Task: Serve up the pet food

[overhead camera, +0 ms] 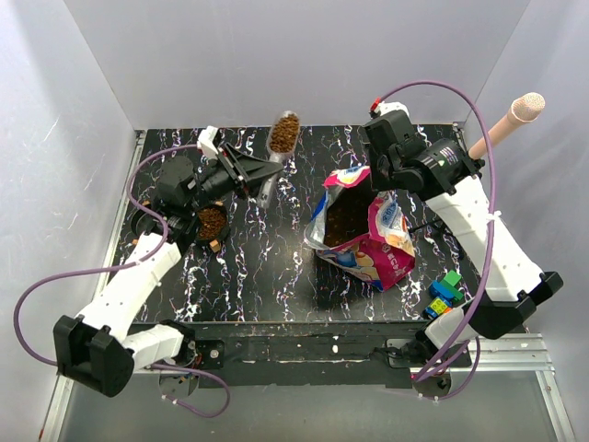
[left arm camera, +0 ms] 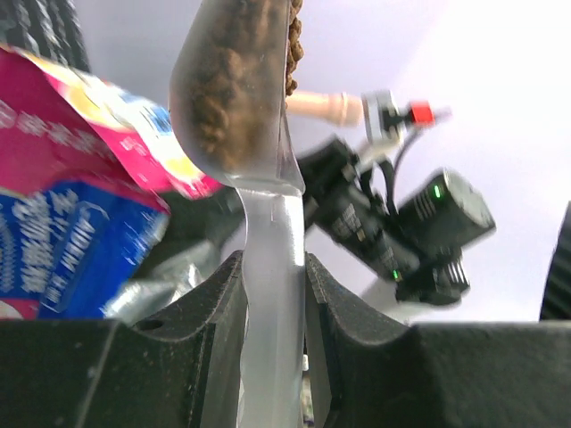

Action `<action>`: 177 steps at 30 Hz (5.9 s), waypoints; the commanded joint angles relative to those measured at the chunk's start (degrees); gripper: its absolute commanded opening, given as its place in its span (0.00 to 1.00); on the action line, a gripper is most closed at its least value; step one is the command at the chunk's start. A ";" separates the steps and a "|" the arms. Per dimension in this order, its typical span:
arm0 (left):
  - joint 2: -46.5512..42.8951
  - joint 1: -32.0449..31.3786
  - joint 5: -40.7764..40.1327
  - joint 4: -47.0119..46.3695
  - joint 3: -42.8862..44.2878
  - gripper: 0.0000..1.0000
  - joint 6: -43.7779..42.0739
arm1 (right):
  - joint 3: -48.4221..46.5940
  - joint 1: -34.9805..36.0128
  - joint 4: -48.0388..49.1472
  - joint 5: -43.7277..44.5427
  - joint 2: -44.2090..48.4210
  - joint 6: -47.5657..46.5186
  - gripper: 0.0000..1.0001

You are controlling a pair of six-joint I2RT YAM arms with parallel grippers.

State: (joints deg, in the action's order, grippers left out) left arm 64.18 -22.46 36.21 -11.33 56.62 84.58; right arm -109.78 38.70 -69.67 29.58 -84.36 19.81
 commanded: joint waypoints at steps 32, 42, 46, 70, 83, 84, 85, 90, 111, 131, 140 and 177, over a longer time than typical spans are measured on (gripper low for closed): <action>-20.14 51.99 2.39 -9.32 -36.22 0.00 5.25 | 4.48 12.36 9.11 -1.37 14.39 1.90 0.01; -25.51 53.31 -3.86 -13.37 -46.16 0.00 12.90 | 6.68 15.44 9.99 1.62 17.29 0.05 0.01; -25.77 53.40 -5.08 -10.30 -46.77 0.00 13.33 | 7.38 16.14 10.43 2.32 17.82 -0.30 0.01; -16.11 53.40 -7.99 18.69 -36.68 0.00 12.81 | 9.58 17.90 13.16 5.48 18.61 -2.32 0.01; -10.32 53.48 -7.64 39.26 -26.31 0.00 18.17 | 9.67 17.90 14.21 7.42 19.32 -3.73 0.01; -9.00 53.48 -7.55 41.20 -24.82 0.00 17.82 | 9.67 17.90 14.30 7.59 19.32 -3.82 0.01; -8.03 53.48 -7.64 42.78 -23.59 0.00 17.73 | 9.76 17.90 14.30 7.77 19.40 -3.99 0.01; -3.63 53.40 -9.57 50.86 -17.52 0.00 19.92 | 9.76 17.90 14.56 8.74 19.58 -4.52 0.01; 18.96 53.48 -8.70 73.48 8.42 0.00 21.51 | 9.58 17.90 15.44 9.62 19.14 -5.66 0.01; 20.11 53.48 -7.73 78.13 21.86 0.00 22.21 | 9.40 17.99 15.53 9.27 19.84 -5.66 0.01; 19.93 53.48 -7.20 82.69 28.18 0.00 17.57 | 8.61 18.26 15.18 8.83 19.93 -5.31 0.01; 24.50 4.79 -8.87 40.70 -0.71 0.00 -45.55 | -7.11 10.80 9.65 6.37 7.29 0.66 0.01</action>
State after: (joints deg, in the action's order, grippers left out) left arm 87.09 -17.34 24.45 36.27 59.44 44.45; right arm -105.43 53.06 -73.95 32.36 -76.86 17.52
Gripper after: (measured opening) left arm 0.261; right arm 0.026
